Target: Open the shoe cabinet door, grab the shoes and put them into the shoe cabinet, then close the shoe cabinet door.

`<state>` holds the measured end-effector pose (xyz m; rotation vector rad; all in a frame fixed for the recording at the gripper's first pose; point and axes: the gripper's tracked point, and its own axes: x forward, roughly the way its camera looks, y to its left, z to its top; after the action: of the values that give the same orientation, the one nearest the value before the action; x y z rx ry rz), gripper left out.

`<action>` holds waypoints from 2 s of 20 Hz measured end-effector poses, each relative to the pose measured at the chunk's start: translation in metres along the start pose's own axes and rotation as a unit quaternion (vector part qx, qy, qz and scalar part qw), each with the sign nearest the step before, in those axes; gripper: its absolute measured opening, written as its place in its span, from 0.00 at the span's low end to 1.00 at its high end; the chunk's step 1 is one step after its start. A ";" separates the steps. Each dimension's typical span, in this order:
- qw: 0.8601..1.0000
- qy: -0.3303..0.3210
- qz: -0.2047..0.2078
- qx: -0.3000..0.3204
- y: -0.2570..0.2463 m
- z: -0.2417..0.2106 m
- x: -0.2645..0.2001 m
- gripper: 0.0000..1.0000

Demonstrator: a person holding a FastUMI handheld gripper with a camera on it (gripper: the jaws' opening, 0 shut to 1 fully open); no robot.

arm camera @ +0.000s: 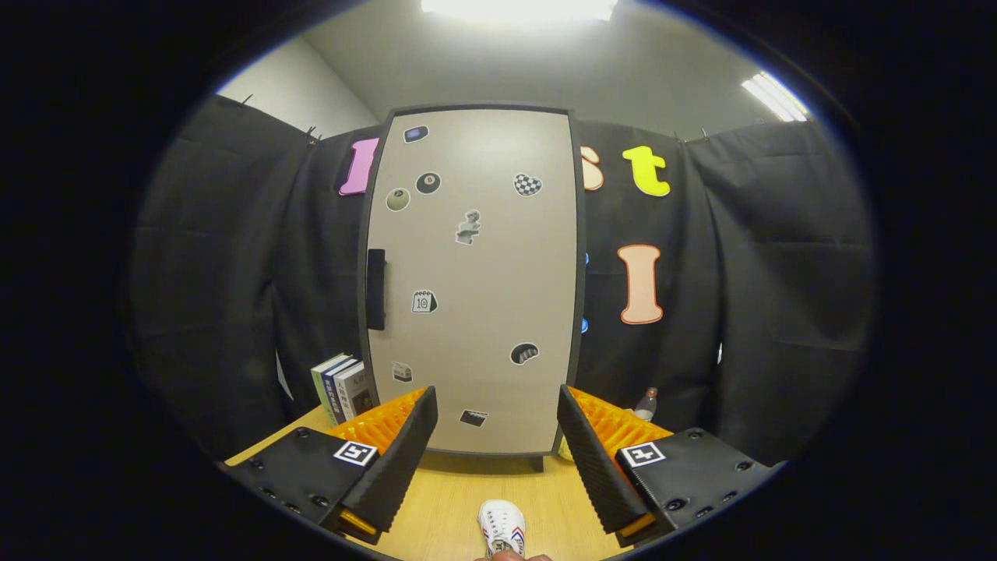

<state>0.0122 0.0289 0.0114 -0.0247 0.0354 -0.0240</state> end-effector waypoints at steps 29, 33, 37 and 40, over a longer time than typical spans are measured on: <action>0.997 0.024 0.070 -0.024 0.185 0.054 0.233 0.97; 0.998 0.027 0.054 -0.022 0.186 0.051 0.240 0.76; 0.998 0.027 0.060 -0.006 0.194 0.051 0.242 0.37; 0.997 0.027 0.069 -0.008 0.195 0.052 0.241 0.30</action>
<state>0.2592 0.2196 0.0495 -0.0374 0.0916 0.1145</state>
